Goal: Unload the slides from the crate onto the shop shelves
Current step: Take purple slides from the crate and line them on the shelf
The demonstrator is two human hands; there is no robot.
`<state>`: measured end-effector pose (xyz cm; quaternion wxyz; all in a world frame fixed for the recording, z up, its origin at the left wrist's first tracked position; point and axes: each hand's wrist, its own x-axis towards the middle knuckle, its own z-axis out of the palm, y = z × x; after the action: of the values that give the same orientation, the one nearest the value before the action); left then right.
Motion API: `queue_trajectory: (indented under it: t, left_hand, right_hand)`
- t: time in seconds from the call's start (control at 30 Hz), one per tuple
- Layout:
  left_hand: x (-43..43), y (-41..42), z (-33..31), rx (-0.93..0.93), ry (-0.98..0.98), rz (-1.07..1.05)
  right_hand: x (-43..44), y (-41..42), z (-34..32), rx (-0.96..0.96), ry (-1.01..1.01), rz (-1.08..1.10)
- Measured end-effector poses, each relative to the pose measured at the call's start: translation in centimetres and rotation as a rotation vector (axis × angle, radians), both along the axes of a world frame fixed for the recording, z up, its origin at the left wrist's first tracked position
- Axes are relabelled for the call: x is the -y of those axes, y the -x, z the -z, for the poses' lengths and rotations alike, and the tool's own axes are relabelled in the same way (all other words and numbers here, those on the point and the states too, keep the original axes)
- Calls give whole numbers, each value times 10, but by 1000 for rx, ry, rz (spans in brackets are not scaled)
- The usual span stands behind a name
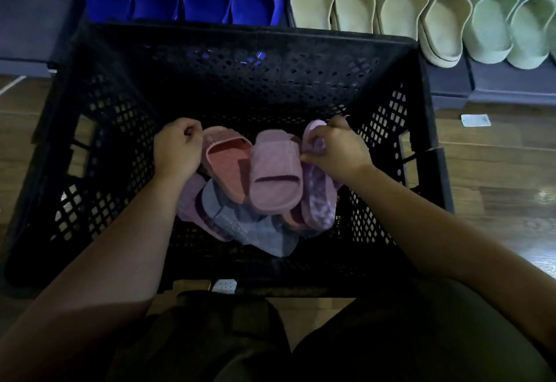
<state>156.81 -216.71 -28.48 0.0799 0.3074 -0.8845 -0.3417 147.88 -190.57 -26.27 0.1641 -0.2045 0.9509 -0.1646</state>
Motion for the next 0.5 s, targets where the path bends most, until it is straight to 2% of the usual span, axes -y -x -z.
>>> queue_trajectory:
  t: [0.1, 0.2, 0.27, 0.4, 0.5]
  left_hand:
    - [0, 0, 2, 17, -9, 14]
    - [0, -1, 2, 33, -20, 7]
    - [-1, -1, 2, 35, -24, 6]
    - [-2, -1, 2, 41, -18, 5]
    - [-1, 0, 3, 47, -18, 13]
  right_hand:
    - [-1, 1, 10, -36, -56, 106]
    - [0, 5, 13, 53, -37, 309]
    - [-2, 5, 18, 111, -110, 285]
    - [-3, 9, 18, 203, -23, 356]
    - [-8, 17, 20, 242, -44, 364]
